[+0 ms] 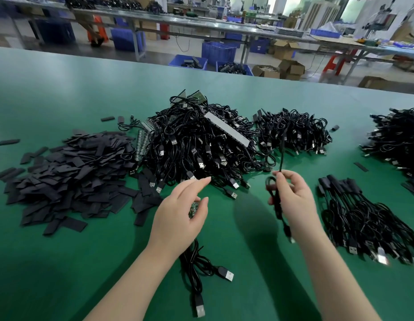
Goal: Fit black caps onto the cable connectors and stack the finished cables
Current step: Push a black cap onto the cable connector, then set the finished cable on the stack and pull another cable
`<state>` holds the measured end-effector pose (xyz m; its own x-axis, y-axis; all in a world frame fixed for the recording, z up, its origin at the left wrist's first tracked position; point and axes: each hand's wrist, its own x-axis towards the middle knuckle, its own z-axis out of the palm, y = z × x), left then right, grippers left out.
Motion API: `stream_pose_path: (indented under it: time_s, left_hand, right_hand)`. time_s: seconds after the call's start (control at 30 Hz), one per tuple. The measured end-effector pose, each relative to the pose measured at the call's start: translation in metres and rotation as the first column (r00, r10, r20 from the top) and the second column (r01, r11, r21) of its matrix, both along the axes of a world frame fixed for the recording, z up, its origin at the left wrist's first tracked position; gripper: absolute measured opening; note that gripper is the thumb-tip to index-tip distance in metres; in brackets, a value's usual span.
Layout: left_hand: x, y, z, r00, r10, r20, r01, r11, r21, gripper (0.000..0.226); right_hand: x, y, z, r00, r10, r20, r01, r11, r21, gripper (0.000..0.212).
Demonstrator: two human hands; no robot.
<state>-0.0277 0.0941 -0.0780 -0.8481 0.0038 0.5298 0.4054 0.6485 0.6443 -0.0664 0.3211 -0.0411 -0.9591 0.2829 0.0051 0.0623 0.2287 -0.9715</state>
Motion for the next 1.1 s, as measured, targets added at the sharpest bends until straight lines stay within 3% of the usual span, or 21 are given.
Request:
stream_pose_path:
  time_s: [0.07, 0.1, 0.17, 0.2, 0.23, 0.3, 0.4, 0.53, 0.6, 0.7, 0.83, 0.93, 1.03, 1.1]
  left_hand:
    - [0.0, 0.001, 0.0, 1.0, -0.018, -0.007, 0.018, 1.0, -0.008, 0.037]
    - [0.0, 0.002, 0.0, 1.0, -0.029, -0.006, 0.029, 1.0, -0.012, 0.037]
    - [0.001, 0.003, 0.0, 0.999, -0.035, 0.001, 0.036, 0.999, -0.025, 0.038]
    - [0.001, 0.003, 0.0, 0.999, -0.034, 0.002, 0.034, 0.999, -0.026, 0.039]
    - [0.001, 0.003, -0.001, 0.999, -0.032, 0.006, 0.032, 0.999, -0.023, 0.04]
    - [0.001, 0.002, -0.002, 0.999, -0.024, 0.027, 0.025, 1.0, -0.018, 0.042]
    - [0.0, -0.001, -0.003, 0.998, 0.002, 0.069, 0.0, 1.0, -0.022, 0.045]
    - [-0.001, -0.001, -0.002, 0.994, 0.037, 0.102, -0.033, 0.998, -0.047, 0.044]
    - [-0.002, -0.002, -0.002, 0.993, 0.057, 0.103, -0.051, 0.997, -0.055, 0.043]
    - [-0.002, -0.004, -0.003, 0.989, 0.082, 0.126, -0.077, 0.996, -0.043, 0.041]
    - [-0.004, -0.006, -0.005, 0.983, 0.103, 0.152, -0.098, 0.994, -0.038, 0.04]
    - [-0.005, -0.005, -0.005, 0.98, 0.104, 0.168, -0.099, 0.994, -0.038, 0.042]
    - [-0.007, -0.009, -0.004, 0.966, 0.148, 0.21, -0.145, 0.989, -0.03, 0.046]
    - [-0.011, -0.015, -0.005, 0.951, 0.194, 0.239, -0.195, 0.981, -0.019, 0.044]
  right_hand:
    - [-0.01, 0.024, -0.006, 0.993, -0.033, 0.11, -0.011, 0.927, 0.375, 0.028]
    - [-0.013, 0.035, -0.011, 0.976, -0.048, 0.212, -0.089, 0.802, 0.591, 0.04]
    - [-0.01, 0.044, -0.024, 0.923, -0.137, 0.36, -0.281, 0.399, 0.873, 0.056]
    - [-0.007, 0.045, -0.029, 0.911, -0.154, 0.382, -0.338, 0.253, 0.907, 0.059]
    - [-0.004, 0.045, -0.034, 0.915, -0.134, 0.381, -0.354, 0.185, 0.917, 0.06]
    - [0.001, 0.052, -0.038, 0.929, -0.131, 0.345, -0.328, 0.14, 0.934, 0.062]
    - [0.006, 0.072, -0.036, 0.91, -0.288, 0.298, -0.295, 0.056, 0.954, 0.063]
    - [0.019, 0.087, -0.039, 0.894, -0.351, 0.281, -0.29, 0.027, 0.957, 0.064]
    - [0.024, 0.085, -0.039, 0.89, -0.348, 0.295, -0.292, 0.063, 0.954, 0.065]
    - [0.027, 0.086, -0.035, 0.86, -0.396, 0.322, -0.273, 0.178, 0.946, 0.055]
    - [0.025, 0.101, -0.032, 0.793, -0.444, 0.418, -0.277, 0.348, 0.896, 0.074]
    - [0.022, 0.106, -0.03, 0.804, -0.389, 0.45, -0.27, 0.435, 0.859, 0.073]
    - [0.019, 0.104, -0.024, 0.813, -0.386, 0.435, -0.268, 0.416, 0.869, 0.072]
    - [0.023, 0.088, -0.019, 0.881, -0.359, 0.307, -0.198, 0.31, 0.93, 0.069]
